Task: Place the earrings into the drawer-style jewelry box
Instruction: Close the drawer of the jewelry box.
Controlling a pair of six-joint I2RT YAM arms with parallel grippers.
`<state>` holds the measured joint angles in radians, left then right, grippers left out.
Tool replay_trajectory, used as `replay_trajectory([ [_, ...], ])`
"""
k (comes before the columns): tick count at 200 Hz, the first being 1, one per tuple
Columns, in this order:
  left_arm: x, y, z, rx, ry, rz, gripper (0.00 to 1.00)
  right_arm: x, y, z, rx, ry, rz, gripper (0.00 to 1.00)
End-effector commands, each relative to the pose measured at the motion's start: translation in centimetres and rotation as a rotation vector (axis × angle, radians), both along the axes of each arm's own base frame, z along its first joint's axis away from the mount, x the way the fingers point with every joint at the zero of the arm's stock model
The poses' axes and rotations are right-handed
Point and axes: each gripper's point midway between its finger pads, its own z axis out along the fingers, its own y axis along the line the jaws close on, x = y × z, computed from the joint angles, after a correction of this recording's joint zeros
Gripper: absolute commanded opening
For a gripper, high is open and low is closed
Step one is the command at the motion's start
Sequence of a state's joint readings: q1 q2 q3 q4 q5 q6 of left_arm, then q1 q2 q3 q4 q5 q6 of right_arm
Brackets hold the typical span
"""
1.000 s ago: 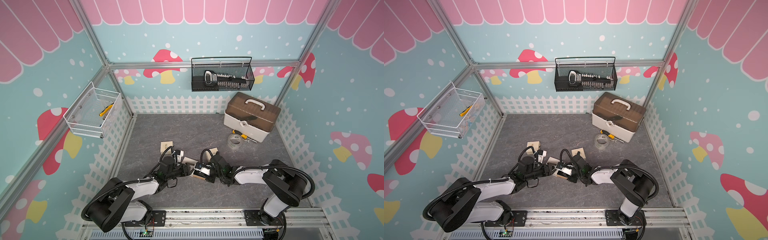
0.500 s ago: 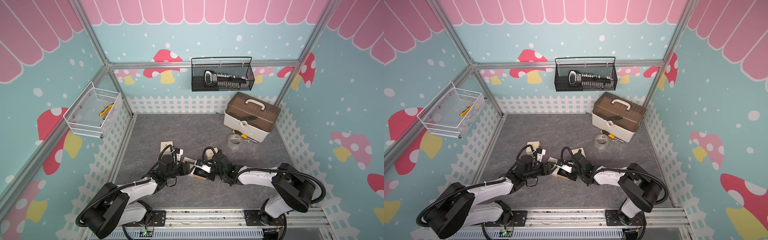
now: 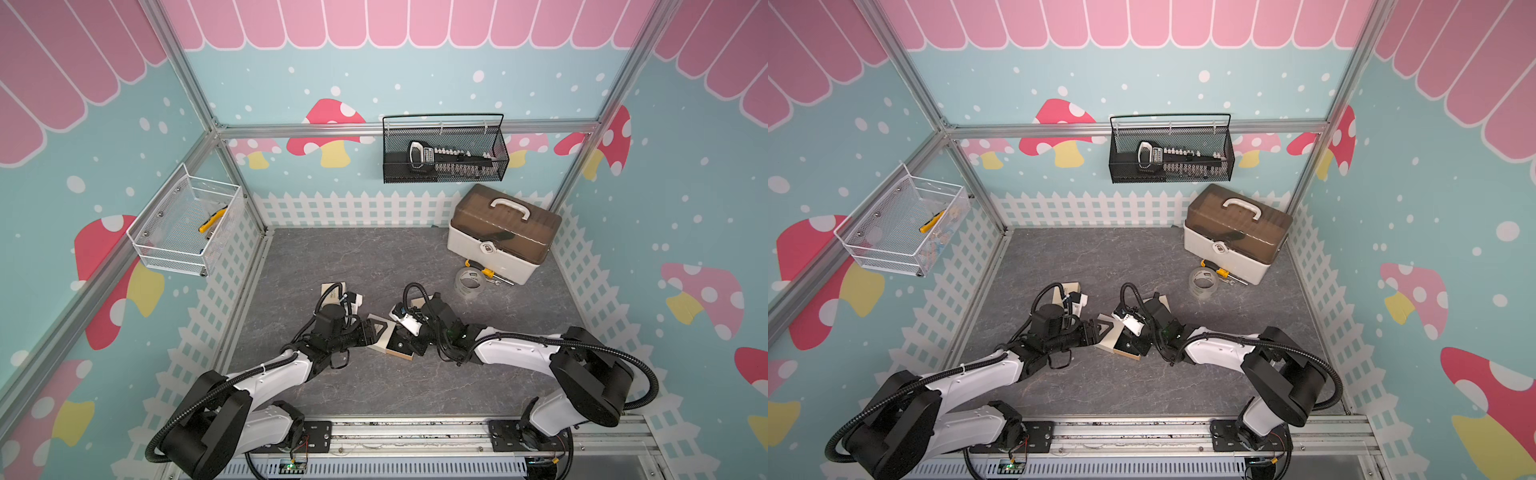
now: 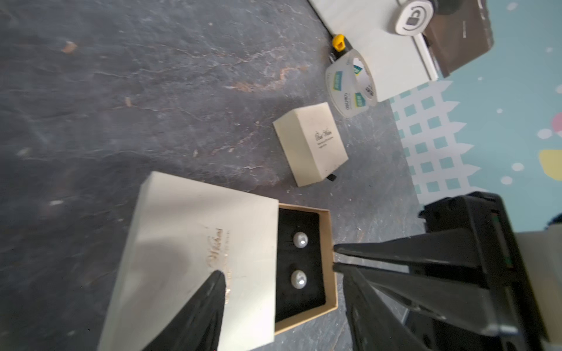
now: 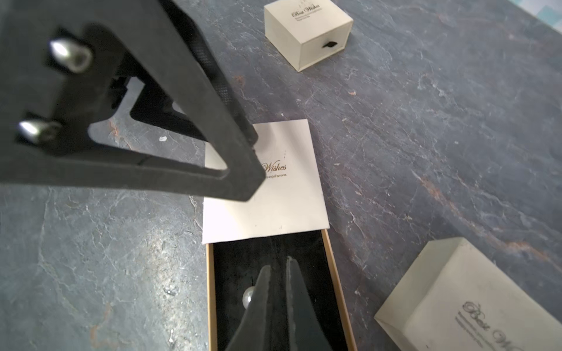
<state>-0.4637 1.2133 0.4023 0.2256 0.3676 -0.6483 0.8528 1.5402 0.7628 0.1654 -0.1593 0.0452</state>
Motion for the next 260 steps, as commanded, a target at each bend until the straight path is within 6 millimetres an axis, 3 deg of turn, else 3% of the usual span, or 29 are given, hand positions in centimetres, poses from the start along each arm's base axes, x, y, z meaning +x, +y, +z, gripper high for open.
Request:
replay_trajectory([
  [1, 1.6, 2.0, 1.1, 0.090, -0.034, 0.072, 0.64, 0.2, -1.7, 0.0, -0.047, 0.116, -0.151, 0.07],
  [13, 2.0, 2.7, 1.1, 0.117, -0.031, 0.092, 0.66, 0.2, -2.8, 0.2, -0.067, 0.133, -0.218, 0.00],
  [54, 2.2, 2.8, 0.6, 0.200, 0.014, 0.055, 0.70, -1.2, -5.8, 0.1, -0.096, 0.254, -0.360, 0.00],
  [96, 2.5, 3.5, -0.9, 0.239, 0.099, 0.054, 0.77, -2.1, -7.3, -2.2, -0.177, 0.358, -0.427, 0.00],
  [222, 1.9, 1.8, -3.5, 0.162, 0.173, 0.001, 0.76, -1.2, -5.1, -5.4, -0.202, 0.438, -0.421, 0.00],
  [260, 1.7, 1.6, -3.7, 0.136, 0.160, -0.001, 0.74, -0.6, -3.6, -5.3, -0.156, 0.437, -0.395, 0.00],
])
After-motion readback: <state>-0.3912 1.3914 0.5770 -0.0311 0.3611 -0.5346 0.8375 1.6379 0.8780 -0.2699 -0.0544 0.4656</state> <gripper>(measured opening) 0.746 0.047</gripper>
